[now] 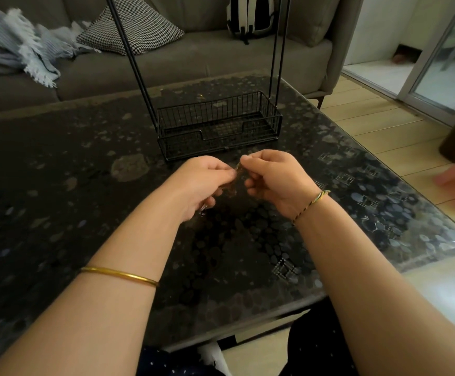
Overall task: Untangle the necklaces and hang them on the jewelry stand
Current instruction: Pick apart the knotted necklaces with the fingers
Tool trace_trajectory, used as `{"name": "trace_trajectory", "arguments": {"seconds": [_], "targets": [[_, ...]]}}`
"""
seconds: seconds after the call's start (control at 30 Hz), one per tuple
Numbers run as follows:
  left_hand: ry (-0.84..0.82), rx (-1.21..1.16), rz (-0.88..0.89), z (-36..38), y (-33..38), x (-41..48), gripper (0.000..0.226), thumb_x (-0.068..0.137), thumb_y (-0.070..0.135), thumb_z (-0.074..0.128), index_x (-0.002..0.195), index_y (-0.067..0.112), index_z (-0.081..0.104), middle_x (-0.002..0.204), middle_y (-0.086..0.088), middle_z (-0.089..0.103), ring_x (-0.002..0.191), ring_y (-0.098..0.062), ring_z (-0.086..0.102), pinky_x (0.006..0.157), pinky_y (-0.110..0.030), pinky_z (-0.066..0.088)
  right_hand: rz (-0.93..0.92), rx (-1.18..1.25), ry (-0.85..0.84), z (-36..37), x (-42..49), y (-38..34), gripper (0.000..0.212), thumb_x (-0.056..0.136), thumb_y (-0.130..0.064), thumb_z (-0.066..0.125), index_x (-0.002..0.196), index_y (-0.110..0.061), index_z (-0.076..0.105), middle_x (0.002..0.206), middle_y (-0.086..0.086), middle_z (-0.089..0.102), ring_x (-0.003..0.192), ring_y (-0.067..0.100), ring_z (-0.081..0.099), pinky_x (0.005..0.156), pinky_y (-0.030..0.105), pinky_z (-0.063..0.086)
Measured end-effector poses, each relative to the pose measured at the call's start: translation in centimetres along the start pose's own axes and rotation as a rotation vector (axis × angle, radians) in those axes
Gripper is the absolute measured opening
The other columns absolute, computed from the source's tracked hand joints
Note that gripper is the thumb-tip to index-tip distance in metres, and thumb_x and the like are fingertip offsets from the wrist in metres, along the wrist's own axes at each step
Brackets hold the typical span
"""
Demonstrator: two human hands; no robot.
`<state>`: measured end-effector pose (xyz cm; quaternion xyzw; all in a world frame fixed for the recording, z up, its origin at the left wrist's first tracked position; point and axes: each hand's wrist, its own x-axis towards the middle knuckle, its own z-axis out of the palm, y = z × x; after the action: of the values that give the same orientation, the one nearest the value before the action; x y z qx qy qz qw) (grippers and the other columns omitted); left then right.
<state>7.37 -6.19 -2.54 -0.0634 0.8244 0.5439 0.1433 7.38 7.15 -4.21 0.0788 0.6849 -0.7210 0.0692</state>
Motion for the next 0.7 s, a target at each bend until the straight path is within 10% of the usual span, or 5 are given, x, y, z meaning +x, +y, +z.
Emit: {"name": "trace_trajectory", "arguments": {"seconds": [0.27, 0.7], "targets": [[0.133, -0.053, -0.03, -0.13, 0.07, 0.54, 0.005, 0.093, 0.016, 0.06, 0.091, 0.019, 0.064, 0.109, -0.001, 0.062, 0.106, -0.016, 0.056, 0.091, -0.041, 0.052, 0.031, -0.173, -0.043, -0.21, -0.23, -0.07, 0.024, 0.091, -0.028, 0.061, 0.072, -0.016, 0.053, 0.06, -0.003, 0.042, 0.05, 0.008, 0.039, 0.044, 0.019, 0.032], [0.076, 0.073, 0.032, 0.25, 0.28, -0.06, 0.013, 0.091, 0.015, 0.06, 0.084, 0.023, 0.068, 0.095, 0.002, 0.069, 0.099, -0.015, 0.062, 0.091, -0.037, 0.052, -0.093, -0.215, 0.054, -0.28, -0.04, 0.1, 0.012, 0.088, -0.012, 0.064, 0.078, -0.016, 0.059, 0.065, -0.002, 0.052, 0.059, 0.01, 0.051, 0.046, 0.017, 0.04]]}}
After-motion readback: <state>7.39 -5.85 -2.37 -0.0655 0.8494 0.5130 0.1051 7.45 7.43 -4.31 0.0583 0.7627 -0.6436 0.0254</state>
